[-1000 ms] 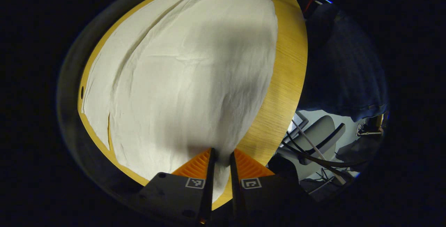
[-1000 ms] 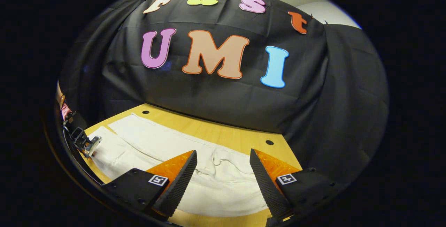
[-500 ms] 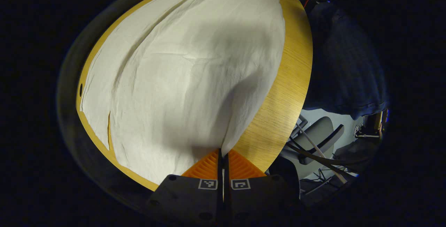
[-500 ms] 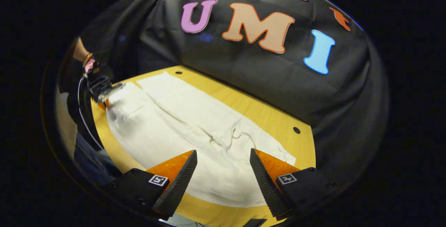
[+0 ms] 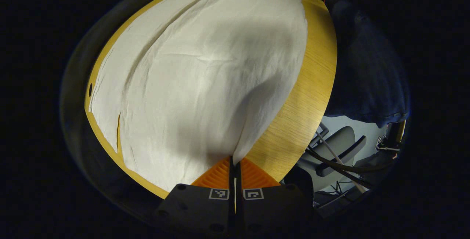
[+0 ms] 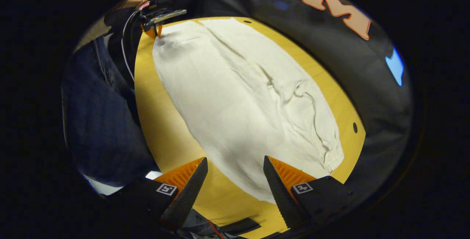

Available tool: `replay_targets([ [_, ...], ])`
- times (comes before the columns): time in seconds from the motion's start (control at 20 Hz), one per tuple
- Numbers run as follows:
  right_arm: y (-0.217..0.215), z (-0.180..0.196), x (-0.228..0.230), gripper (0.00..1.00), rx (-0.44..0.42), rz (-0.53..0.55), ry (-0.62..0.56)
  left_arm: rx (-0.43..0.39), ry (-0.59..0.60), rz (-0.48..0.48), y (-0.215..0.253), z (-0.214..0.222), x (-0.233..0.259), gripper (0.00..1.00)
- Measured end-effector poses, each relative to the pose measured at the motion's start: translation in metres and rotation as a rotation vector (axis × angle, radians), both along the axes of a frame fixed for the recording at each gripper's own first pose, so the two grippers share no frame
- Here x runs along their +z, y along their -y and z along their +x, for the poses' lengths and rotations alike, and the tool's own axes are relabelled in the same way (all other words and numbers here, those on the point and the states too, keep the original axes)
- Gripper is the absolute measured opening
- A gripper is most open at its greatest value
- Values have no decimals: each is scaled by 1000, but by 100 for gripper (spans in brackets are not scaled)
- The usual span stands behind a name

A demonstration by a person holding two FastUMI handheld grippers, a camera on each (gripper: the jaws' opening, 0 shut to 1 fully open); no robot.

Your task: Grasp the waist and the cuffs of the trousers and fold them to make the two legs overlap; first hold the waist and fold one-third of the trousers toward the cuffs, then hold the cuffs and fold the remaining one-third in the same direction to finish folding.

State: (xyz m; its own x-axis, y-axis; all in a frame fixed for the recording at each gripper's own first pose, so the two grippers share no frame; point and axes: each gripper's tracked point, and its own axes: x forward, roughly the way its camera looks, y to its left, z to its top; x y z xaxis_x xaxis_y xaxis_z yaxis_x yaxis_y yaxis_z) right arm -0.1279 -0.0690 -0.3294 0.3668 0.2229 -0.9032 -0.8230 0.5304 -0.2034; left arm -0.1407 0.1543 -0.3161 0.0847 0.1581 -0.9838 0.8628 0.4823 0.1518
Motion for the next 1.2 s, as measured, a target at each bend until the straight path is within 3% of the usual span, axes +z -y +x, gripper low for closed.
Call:
replay_targets([
  [0.2,20,-7,-28,98,34,-69,-126,11,7,10,1,-1,0,0],
  [0.5,20,-2,-38,95,39,-65,-208,24,3,14,2,-2,1,0],
  [0.55,21,0,-38,86,39,-68,-208,26,1,14,2,-2,2,0],
  [0.6,22,3,-40,84,42,-78,-203,25,-2,13,2,-2,1,0],
  [0.65,22,4,-38,68,36,-87,-206,26,-5,12,3,-2,1,0],
  [0.7,23,3,-40,77,25,-95,-208,28,-8,11,2,-2,1,0],
  [0.8,22,0,-38,70,30,-111,-209,35,-13,7,2,-2,1,0],
  [0.85,22,-1,-37,56,35,-116,-208,39,-16,5,3,-1,1,0],
  [1.0,27,5,-35,43,35,-151,-178,47,-21,3,3,-1,1,0],
  [1.1,30,5,-36,15,17,-162,-174,46,-20,1,2,-1,1,0],
  [1.2,31,3,-31,11,3,-173,-193,44,-21,0,1,-2,0,0],
])
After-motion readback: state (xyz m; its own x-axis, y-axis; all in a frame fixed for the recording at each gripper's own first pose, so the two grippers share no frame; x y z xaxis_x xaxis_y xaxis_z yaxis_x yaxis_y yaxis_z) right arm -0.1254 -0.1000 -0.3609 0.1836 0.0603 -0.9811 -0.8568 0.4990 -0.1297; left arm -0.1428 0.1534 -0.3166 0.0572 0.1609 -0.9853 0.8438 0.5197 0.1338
